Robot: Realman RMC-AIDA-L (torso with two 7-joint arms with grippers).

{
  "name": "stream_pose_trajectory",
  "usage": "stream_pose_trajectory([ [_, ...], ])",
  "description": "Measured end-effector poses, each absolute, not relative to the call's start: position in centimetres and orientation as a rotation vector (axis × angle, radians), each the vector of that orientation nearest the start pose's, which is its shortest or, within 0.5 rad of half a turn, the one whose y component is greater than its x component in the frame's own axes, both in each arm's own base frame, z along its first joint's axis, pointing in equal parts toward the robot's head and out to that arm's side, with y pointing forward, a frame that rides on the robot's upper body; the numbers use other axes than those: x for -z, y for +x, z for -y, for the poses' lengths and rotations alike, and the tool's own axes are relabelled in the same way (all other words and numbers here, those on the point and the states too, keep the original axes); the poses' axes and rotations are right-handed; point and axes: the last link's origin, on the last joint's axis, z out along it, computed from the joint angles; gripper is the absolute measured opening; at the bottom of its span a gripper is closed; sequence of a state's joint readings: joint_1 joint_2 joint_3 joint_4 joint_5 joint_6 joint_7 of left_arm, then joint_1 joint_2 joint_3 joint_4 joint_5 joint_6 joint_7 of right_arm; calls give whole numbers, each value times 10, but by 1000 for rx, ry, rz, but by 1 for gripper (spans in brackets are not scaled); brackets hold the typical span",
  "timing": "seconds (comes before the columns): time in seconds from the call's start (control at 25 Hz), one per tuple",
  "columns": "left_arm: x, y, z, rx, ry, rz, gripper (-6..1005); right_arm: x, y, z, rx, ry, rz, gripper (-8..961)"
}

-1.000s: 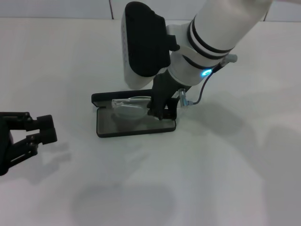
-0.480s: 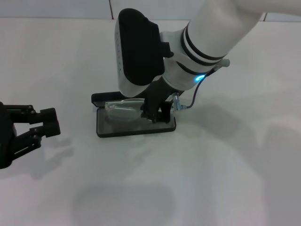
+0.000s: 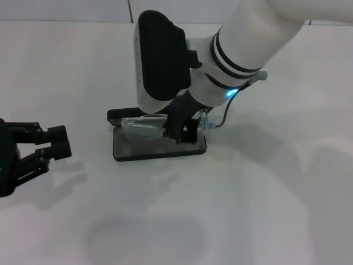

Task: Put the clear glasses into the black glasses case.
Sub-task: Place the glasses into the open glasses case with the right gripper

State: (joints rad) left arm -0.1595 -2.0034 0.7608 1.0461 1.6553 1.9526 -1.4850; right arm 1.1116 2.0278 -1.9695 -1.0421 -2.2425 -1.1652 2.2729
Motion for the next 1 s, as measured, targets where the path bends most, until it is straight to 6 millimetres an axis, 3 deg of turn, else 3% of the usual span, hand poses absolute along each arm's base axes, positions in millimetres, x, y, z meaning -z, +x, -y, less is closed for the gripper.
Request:
stream_pose_trajectory([
  [1.0,-98,-279,-234,924,-2695,470,240,118,38,-362,592,-2937,338,64],
])
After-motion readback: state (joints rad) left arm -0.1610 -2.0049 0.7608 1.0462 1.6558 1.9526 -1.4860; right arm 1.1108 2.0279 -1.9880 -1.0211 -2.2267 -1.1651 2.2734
